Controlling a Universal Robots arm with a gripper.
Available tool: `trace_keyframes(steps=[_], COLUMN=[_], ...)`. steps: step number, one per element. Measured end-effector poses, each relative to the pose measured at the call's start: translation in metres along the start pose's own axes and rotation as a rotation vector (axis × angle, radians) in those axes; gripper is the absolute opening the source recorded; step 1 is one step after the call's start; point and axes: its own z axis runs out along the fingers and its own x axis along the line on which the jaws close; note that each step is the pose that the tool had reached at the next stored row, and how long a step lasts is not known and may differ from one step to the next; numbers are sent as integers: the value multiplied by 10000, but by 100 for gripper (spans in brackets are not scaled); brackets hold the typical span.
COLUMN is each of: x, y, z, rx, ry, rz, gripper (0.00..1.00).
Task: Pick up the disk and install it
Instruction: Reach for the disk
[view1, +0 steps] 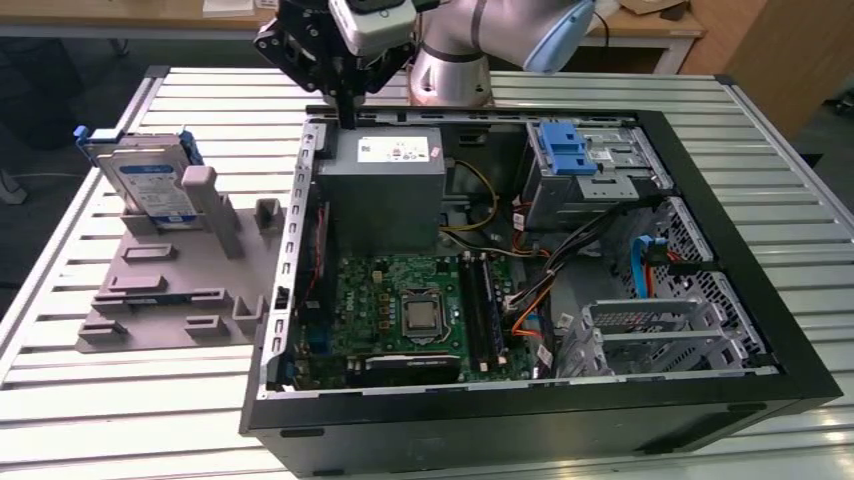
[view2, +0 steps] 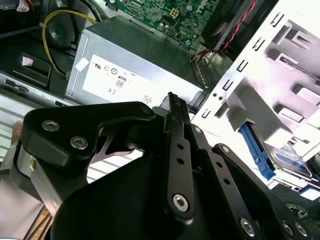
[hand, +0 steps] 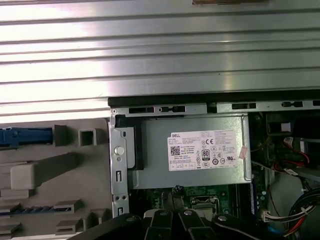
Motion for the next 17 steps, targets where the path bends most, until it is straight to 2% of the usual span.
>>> trace_keyframes(steps=[17], x=[142], y=[29], z=[13], rx=[-1], ry=[0], rz=[1], gripper=[11])
